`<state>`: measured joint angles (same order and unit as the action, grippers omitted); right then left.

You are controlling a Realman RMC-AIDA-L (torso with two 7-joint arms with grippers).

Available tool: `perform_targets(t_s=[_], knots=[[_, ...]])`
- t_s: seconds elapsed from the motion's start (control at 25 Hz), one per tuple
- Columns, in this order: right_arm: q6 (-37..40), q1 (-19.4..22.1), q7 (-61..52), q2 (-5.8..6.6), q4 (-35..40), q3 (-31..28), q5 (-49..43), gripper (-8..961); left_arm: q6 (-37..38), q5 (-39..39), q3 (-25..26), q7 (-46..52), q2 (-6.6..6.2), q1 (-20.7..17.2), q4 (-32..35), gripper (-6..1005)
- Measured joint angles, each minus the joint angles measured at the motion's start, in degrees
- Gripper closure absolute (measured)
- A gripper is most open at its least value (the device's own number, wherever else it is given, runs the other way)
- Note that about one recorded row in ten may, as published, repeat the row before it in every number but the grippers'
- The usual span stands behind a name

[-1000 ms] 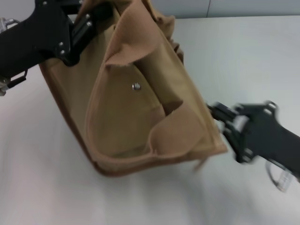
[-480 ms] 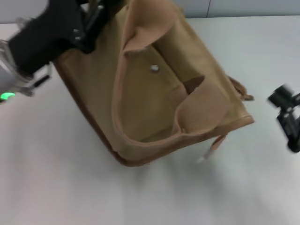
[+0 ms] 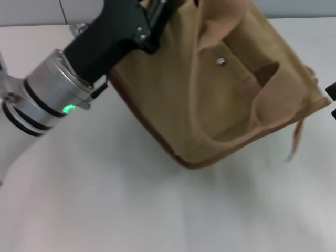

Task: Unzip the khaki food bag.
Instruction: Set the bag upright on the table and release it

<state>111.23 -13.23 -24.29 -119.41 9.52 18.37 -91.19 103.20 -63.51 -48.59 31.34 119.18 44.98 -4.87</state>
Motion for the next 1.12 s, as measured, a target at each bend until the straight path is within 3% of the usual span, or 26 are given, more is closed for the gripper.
perform_targets(t_s=[0.24,0.32,0.48,0.56,0.76,0.92,1.12], knots=[[0.1,-1.46,-1.33,0.08,0.21,-0.36,0.53,311,-0.28,-6.11,7.69,-8.41,0.08,1.59,-8.74,894],[-0.27,-1.88,-1.35,0.11,0.24,-0.37,0.53,312,-1.78,-9.67,10.69,-10.75,0.09,0.23,-10.78,893],[-0.49,-2.64,-2.34,0.17,0.48,-0.39,0.5,313,-3.17,-17.24,16.37,-14.92,0.08,-6.71,-12.25,892],[-1.4,-3.84,-5.09,0.27,1.73,-0.13,0.39,314,-3.36,-21.9,20.65,-15.66,0.07,-12.83,-12.38,891],[-3.78,-6.31,-7.2,0.19,4.4,0.44,0.08,314,-4.12,-23.84,21.19,-16.27,0.08,-18.37,-11.76,889],[-4.37,-7.28,-7.28,0.14,4.3,0.85,0.02,312,-3.27,-25.09,20.35,-18.43,-0.08,-20.5,-10.75,888],[-5.05,-8.6,-7.36,-0.01,3.81,1.04,-0.01,310,-1.67,-26.98,20.16,-17.61,-0.4,-23.06,-6.06,781]])
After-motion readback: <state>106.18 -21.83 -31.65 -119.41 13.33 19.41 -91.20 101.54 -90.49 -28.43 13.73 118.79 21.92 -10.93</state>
